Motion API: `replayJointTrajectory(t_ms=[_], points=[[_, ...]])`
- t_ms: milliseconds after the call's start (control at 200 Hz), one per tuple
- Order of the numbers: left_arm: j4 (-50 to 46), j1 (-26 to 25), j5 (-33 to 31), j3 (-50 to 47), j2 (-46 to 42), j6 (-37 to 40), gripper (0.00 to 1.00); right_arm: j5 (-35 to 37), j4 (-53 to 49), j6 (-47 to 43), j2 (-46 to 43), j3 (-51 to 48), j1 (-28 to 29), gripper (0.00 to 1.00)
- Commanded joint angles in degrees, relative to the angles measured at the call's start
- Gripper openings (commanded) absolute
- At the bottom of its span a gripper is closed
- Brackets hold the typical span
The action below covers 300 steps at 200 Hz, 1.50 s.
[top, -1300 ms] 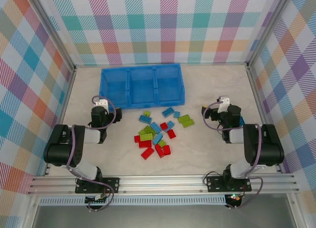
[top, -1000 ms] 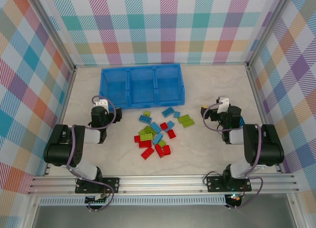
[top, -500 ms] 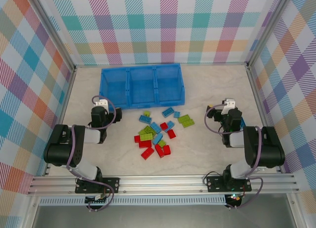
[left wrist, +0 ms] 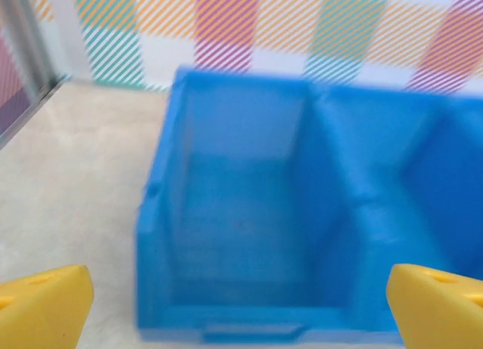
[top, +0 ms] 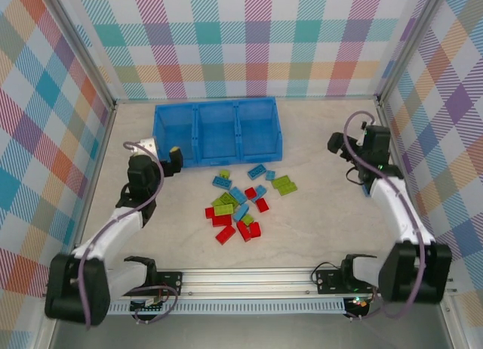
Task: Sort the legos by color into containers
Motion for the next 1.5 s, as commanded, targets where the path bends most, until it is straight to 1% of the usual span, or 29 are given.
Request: replayJointTrajectory(t_ms=[0, 60, 120, 160, 235, 310, 380, 440, 495, 560, 650, 730, 845, 905, 1005, 1115, 1220, 1285, 1365, 1440, 1495], points=[[-21.6, -6.8, 4.5, 9.1, -7.2, -4.3, 1.00, -2.9, -20.0, 0.5, 10.6, 5.9, -8.3, 1.00], [-30.3, -11.6, 7.2, 14.2, -9.9, -1.2, 1.00, -2.0, -24.0, -1.1, 15.7, 9.4, -10.2, 1.00], [-38.2, -15.3, 11.1, 18.0, -12.2, 3.3, 1.00, -0.7, -23.3, -1.7, 17.5, 9.1, -10.3, 1.00], [-41.9, -16.9, 13.7, 19.6, -13.5, 5.4, 1.00, -0.1, -21.4, -1.7, 18.0, 7.9, -10.4, 1.00], [-46.9, -18.0, 18.2, 20.7, -15.7, 9.5, 1.00, 0.7, -19.9, -3.0, 21.1, 7.8, -10.9, 1.00], [-48.7, -18.2, 20.5, 19.5, -17.4, 12.4, 1.00, 2.1, -22.3, -6.1, 25.4, 11.0, -11.1, 1.00], [-47.7, -18.3, 19.6, 17.4, -18.6, 13.0, 1.00, 5.7, -23.2, -7.4, 27.4, 12.4, -11.2, 1.00], [-47.1, -18.3, 18.9, 16.5, -18.8, 12.9, 1.00, 6.5, -22.0, -8.6, 27.5, 11.8, -11.4, 1.00], [-47.3, -18.3, 19.0, 16.5, -18.6, 13.5, 1.00, 4.8, -21.3, -9.5, 27.9, 11.3, -12.3, 1.00], [-48.7, -18.3, 19.1, 17.1, -18.2, 14.8, 1.00, 0.7, -19.8, -10.7, 28.4, 10.9, -13.6, 1.00], [-49.1, -18.3, 17.5, 16.9, -18.4, 14.7, 1.00, -1.7, -19.3, -12.0, 30.1, 11.7, -14.3, 0.93], [-49.0, -18.3, 18.2, 16.5, -18.6, 13.8, 1.00, -4.2, -20.9, -12.2, 32.1, 13.3, -14.3, 0.87], [-49.1, -18.3, 18.5, 16.4, -18.5, 13.4, 1.00, -5.5, -20.3, -11.6, 32.6, 12.4, -14.3, 0.69], [-49.1, -18.3, 18.0, 16.4, -18.6, 13.3, 1.00, -4.8, -20.3, -11.3, 32.8, 12.4, -14.3, 0.58], [-49.4, -18.3, 17.5, 16.4, -18.4, 13.2, 1.00, -3.9, -20.2, -11.2, 33.1, 12.7, -14.4, 0.44], [-49.5, -18.3, 17.3, 16.5, -18.2, 13.3, 1.00, -4.1, -20.6, -11.1, 33.3, 13.1, -14.3, 0.32], [-49.5, -18.3, 18.2, 16.4, -18.6, 13.9, 1.00, -6.4, -20.7, -10.3, 31.1, 12.9, -13.9, 0.21], [-49.1, -18.3, 21.5, 15.9, -19.3, 14.9, 1.00, -7.9, -20.4, -9.9, 27.4, 12.1, -12.4, 0.20], [-47.5, -18.3, 28.3, 14.7, -20.7, 16.6, 1.00, -9.4, -19.9, -9.4, 21.1, 10.8, -9.0, 0.19], [-45.6, -18.3, 36.9, 13.9, -21.4, 17.9, 1.00, -12.4, -19.8, -7.9, 15.0, 9.9, -4.2, 0.19], [-44.3, -18.3, 41.3, 13.6, -21.5, 18.3, 1.00, -13.4, -19.4, -6.5, 11.0, 9.6, 1.1, 0.19]])
